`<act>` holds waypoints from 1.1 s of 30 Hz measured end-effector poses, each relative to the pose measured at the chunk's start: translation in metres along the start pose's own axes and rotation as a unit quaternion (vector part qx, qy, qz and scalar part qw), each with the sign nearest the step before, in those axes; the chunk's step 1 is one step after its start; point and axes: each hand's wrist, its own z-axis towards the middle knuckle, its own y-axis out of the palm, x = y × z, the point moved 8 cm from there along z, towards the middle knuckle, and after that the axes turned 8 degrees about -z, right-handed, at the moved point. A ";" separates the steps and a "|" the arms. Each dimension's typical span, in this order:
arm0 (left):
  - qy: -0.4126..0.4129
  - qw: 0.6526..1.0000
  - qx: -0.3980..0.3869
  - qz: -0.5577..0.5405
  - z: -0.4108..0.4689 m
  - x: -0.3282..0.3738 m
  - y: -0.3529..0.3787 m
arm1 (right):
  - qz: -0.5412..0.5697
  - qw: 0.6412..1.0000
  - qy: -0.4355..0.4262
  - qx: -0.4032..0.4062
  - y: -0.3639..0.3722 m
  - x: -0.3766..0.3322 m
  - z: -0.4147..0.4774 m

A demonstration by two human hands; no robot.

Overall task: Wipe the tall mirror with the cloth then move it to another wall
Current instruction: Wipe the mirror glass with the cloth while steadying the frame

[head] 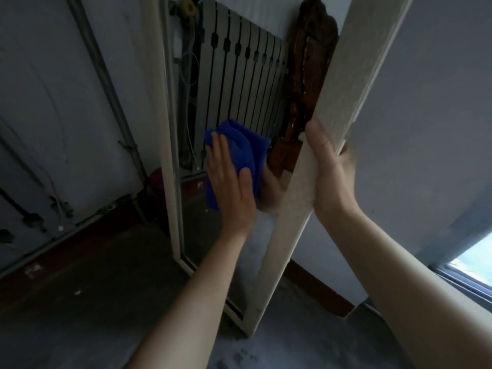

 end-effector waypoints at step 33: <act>-0.084 0.996 -0.031 0.008 -0.096 -0.049 0.007 | 0.001 0.997 0.065 0.035 0.007 0.100 -0.048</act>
